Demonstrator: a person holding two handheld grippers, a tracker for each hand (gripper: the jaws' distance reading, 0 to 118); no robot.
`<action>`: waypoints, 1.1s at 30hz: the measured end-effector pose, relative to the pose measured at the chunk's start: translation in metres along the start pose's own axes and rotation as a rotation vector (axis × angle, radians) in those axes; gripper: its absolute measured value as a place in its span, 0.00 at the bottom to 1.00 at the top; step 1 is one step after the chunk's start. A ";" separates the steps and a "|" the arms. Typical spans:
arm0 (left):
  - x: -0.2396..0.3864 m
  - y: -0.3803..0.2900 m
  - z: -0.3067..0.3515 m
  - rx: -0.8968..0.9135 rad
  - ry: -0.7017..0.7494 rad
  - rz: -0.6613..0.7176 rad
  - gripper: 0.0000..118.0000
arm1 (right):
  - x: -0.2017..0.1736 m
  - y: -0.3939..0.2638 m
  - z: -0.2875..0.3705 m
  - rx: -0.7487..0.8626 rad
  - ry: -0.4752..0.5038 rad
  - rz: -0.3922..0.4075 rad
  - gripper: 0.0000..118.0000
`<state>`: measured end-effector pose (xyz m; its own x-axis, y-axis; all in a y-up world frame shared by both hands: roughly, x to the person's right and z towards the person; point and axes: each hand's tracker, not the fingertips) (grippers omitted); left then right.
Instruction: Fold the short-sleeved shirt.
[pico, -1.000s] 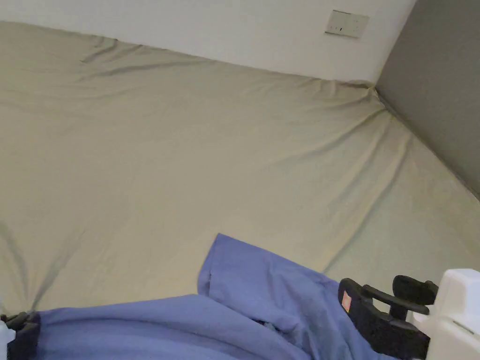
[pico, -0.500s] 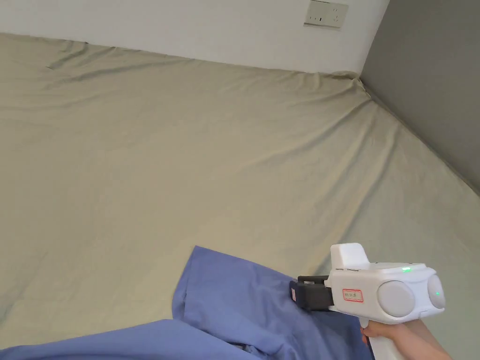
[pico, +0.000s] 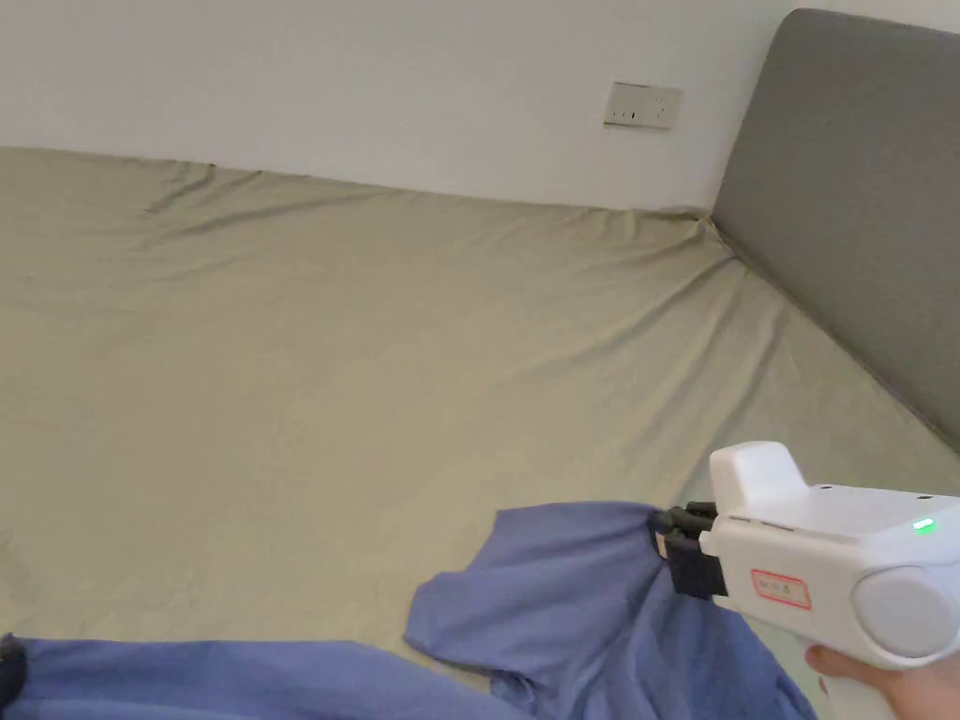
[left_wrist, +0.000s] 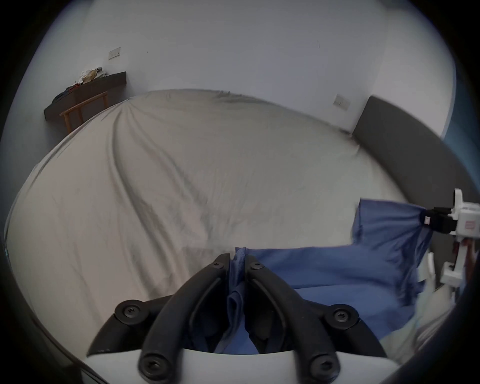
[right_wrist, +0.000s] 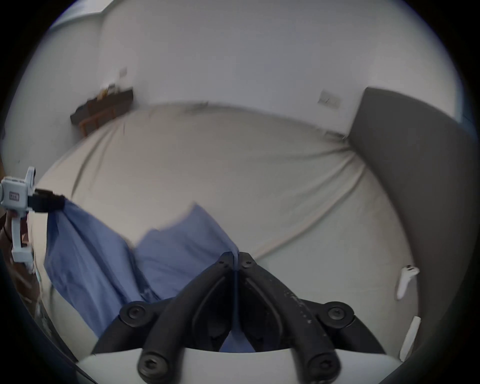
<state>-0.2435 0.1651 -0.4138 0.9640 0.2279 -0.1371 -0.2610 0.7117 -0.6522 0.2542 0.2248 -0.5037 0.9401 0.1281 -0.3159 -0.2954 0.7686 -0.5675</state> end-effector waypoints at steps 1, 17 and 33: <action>0.003 0.008 0.017 0.031 -0.006 -0.009 0.08 | 0.004 0.008 0.021 0.046 -0.021 -0.014 0.04; 0.033 0.140 0.229 0.501 0.097 -0.220 0.08 | 0.026 0.131 0.249 0.612 -0.199 -0.115 0.04; 0.035 0.275 0.291 0.639 0.262 -0.167 0.08 | 0.019 0.263 0.286 0.735 -0.236 -0.131 0.04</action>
<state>-0.2960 0.5622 -0.3806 0.9534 -0.0280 -0.3003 -0.0104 0.9920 -0.1257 0.2429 0.6084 -0.4413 0.9951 0.0746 -0.0642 -0.0690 0.9939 0.0859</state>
